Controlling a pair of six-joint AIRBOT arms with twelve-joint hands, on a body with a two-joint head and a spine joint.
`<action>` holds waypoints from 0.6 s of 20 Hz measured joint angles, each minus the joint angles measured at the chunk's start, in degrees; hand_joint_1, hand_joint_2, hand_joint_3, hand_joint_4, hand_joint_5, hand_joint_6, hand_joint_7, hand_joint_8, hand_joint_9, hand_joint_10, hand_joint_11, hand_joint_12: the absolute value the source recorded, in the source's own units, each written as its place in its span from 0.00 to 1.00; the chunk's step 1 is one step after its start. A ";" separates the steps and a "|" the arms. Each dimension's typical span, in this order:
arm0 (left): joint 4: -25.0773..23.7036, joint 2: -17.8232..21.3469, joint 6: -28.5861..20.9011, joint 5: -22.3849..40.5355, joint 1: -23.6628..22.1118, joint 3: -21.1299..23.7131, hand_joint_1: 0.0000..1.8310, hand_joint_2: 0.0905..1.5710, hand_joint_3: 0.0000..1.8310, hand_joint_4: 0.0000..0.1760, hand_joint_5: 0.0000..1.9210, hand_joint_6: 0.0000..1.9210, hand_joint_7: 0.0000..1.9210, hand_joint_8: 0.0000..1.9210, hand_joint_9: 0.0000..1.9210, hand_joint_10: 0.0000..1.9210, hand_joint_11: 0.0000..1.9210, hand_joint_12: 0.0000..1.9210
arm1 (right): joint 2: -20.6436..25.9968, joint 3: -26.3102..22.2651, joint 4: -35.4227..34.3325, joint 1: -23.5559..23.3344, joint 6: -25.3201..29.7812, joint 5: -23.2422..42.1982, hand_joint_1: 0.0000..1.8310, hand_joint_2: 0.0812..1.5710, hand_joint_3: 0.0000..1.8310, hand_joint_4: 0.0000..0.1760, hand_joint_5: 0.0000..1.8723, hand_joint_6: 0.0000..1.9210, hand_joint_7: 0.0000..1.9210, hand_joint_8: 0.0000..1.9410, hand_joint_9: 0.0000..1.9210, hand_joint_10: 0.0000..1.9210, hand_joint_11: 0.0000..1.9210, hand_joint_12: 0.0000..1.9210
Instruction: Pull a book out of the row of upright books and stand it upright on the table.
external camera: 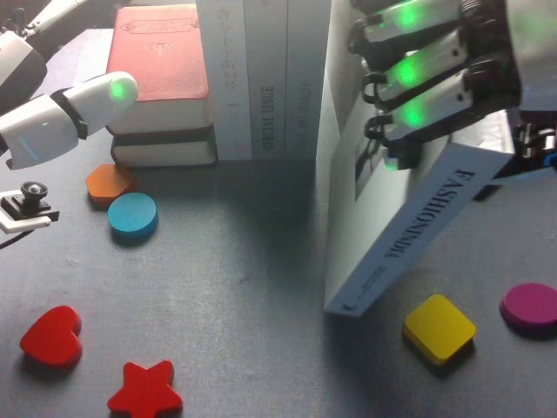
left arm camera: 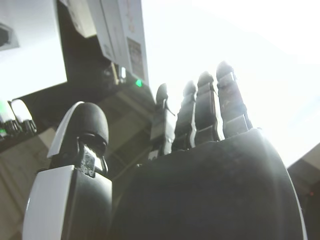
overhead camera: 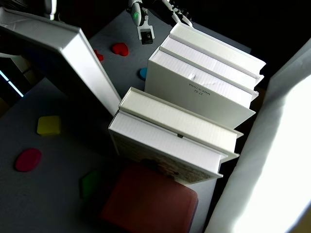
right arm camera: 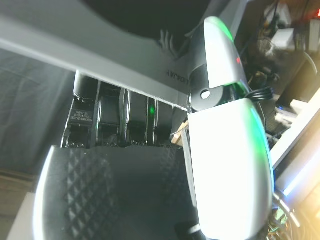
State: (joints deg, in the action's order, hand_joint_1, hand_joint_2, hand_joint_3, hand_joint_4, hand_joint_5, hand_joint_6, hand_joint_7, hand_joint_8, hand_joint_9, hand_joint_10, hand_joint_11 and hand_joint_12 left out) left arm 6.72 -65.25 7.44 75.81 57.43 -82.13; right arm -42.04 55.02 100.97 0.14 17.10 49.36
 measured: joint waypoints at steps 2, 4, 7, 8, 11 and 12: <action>0.07 0.00 0.00 0.00 0.00 0.00 0.21 0.88 0.00 0.23 0.08 0.00 0.01 0.00 0.00 0.00 0.00 0.00 | 0.61 0.00 -0.85 0.00 0.76 0.94 0.66 0.72 0.00 0.00 0.54 0.46 0.42 0.70 0.10 0.82 0.00 1.00; 0.15 -0.04 0.00 0.02 0.00 -0.02 0.21 0.88 0.00 0.21 0.08 0.00 0.01 0.00 0.00 0.00 0.00 0.00 | 0.59 0.11 -1.27 0.00 0.96 1.16 0.66 0.72 0.00 0.00 0.54 0.46 0.42 0.70 0.10 0.82 0.00 1.00; 0.22 -0.35 -0.02 -0.42 -0.48 -0.37 0.21 0.88 0.00 0.20 0.09 0.00 0.01 0.00 0.00 0.00 0.00 0.00 | -4.37 5.20 0.42 -0.37 5.70 -0.55 0.66 0.72 0.00 0.00 0.54 0.46 0.42 0.70 0.10 0.82 0.00 1.00; 0.17 -0.44 -0.04 -0.35 -0.48 -0.39 0.22 0.88 0.00 0.27 0.09 0.00 0.01 0.00 0.00 0.00 0.00 0.00 | -7.04 7.96 1.88 -0.35 8.17 -1.68 0.66 0.72 0.00 0.00 0.54 0.46 0.42 0.70 0.10 0.82 0.00 1.00; 0.17 -1.07 -0.31 -0.79 -0.59 -0.85 0.23 0.87 0.00 0.23 0.07 0.00 0.00 0.00 0.00 0.00 0.01 0.01 | -14.95 16.13 5.22 1.57 14.71 -4.15 0.66 0.72 0.00 0.00 0.54 0.46 0.42 0.70 0.10 0.82 0.00 1.00; 0.15 -1.09 -0.42 -0.85 -0.59 -1.03 0.22 0.87 0.00 0.20 0.05 0.00 0.00 0.00 0.00 0.00 0.00 0.01 | -16.90 18.10 6.05 1.77 17.11 -3.87 0.66 0.72 0.00 0.00 0.54 0.46 0.42 0.70 0.10 0.82 0.00 1.00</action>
State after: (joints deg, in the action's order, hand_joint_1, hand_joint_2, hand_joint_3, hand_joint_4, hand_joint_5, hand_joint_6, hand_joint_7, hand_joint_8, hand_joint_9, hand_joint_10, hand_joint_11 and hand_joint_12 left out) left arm 6.87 -66.35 7.03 74.96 56.84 -83.15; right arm -58.94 73.12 107.02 1.91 34.22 45.50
